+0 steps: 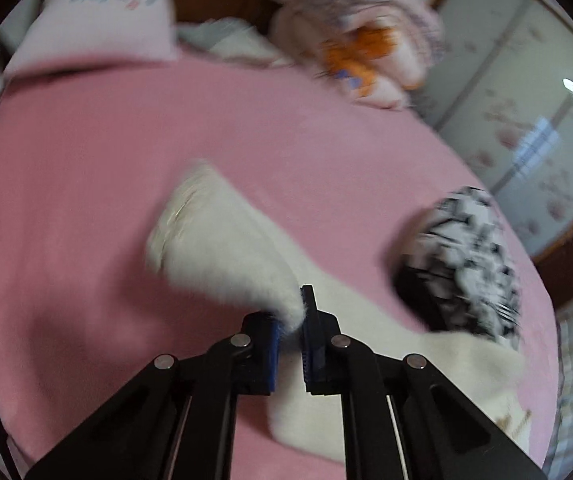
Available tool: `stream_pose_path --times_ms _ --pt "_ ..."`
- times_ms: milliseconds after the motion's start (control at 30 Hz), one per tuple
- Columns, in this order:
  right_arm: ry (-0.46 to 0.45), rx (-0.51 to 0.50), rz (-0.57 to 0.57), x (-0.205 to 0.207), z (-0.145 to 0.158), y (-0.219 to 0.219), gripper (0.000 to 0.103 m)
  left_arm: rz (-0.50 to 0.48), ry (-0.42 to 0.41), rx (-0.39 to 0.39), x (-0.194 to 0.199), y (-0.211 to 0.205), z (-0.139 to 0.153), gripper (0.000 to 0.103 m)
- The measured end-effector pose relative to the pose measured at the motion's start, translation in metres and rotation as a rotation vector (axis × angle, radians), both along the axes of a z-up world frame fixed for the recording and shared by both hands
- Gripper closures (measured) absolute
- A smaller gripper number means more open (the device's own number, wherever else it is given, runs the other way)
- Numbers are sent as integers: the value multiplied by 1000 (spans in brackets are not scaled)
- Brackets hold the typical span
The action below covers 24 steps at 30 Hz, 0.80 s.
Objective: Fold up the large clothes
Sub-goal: 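Move the left tool to the other sleeve and grasp its cuff, then fold the held sleeve across the cardigan body with the left tool and release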
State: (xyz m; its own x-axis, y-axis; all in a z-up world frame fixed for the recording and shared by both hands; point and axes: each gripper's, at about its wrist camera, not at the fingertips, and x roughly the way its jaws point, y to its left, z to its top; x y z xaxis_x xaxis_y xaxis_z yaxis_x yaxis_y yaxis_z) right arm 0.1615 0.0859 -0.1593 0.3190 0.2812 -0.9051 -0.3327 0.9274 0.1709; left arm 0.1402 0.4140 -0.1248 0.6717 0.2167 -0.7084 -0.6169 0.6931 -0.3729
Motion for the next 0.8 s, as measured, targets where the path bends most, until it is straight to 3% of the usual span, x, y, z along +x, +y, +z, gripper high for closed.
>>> stream_pose_path --times_ms 133,233,400,500,600,667,800 --pt "-22 28 -56 -1 11 -25 70 -229 -83 89 16 -82 53 96" --pt "-42 47 -120 -2 21 -56 70 -445 -105 111 27 -156 74 96" --pt "-70 56 -260 -7 31 -128 70 -719 -23 120 44 -274 55 95" --pt "-60 48 -352 -13 26 -176 70 -840 88 141 49 -337 17 94" --pt "-21 37 -430 -21 13 -219 70 -923 237 172 52 -381 -34 79" --pt "15 40 -464 -26 3 -240 69 -960 314 191 50 -398 -56 55" --pt "38 37 -482 -32 -8 -259 69 -997 340 165 35 -404 -66 38"
